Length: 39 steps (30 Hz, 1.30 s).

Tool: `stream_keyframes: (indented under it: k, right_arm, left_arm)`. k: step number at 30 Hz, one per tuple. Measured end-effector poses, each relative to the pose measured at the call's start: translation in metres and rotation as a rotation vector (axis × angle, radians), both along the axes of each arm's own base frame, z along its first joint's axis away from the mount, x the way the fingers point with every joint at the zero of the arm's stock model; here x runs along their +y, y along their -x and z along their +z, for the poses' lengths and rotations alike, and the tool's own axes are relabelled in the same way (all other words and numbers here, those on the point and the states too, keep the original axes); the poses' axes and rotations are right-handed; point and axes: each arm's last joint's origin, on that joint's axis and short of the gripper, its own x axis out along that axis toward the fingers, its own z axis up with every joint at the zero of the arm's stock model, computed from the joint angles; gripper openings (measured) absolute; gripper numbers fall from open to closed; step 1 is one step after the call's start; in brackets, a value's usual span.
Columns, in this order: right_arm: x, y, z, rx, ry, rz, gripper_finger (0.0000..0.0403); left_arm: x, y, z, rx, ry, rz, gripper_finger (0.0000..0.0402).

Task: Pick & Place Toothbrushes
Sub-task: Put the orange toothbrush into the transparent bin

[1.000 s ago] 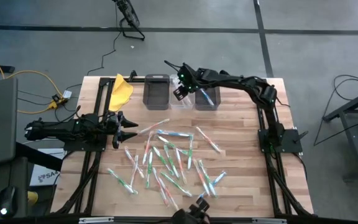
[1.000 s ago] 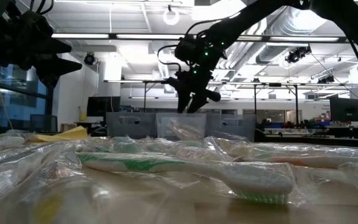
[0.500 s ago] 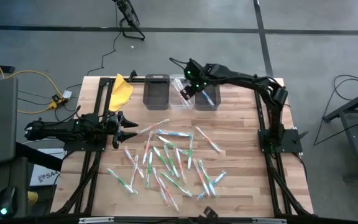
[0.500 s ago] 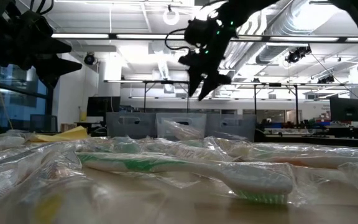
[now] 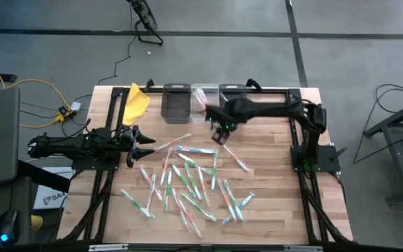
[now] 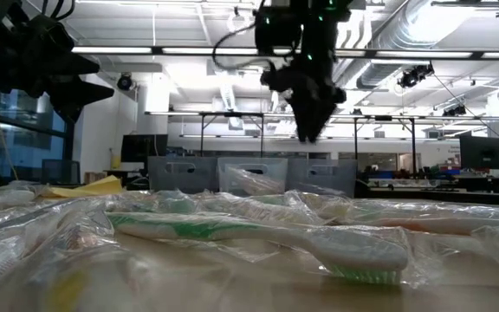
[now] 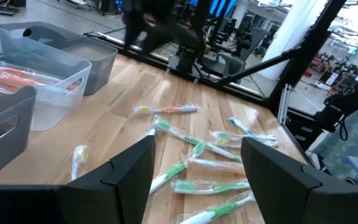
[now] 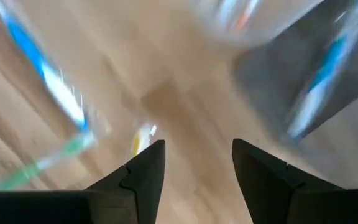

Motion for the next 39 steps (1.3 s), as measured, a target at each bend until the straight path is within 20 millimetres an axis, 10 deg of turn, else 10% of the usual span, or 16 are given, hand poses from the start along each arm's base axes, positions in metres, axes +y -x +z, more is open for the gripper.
stream_keyframes:
  k: [12, 39]
  right_arm:
    - [0.053, 0.020, -0.071, 0.096, -0.012, -0.009, 0.0180]
    - [0.096, 0.032, -0.101, 0.039, -0.023, -0.007, 0.0180]
  left_arm:
    - [0.000, 0.000, 0.000, 0.001, 0.000, -0.003, 0.0232]
    - [0.000, 0.000, 0.000, 0.001, 0.007, -0.003, 0.0232]
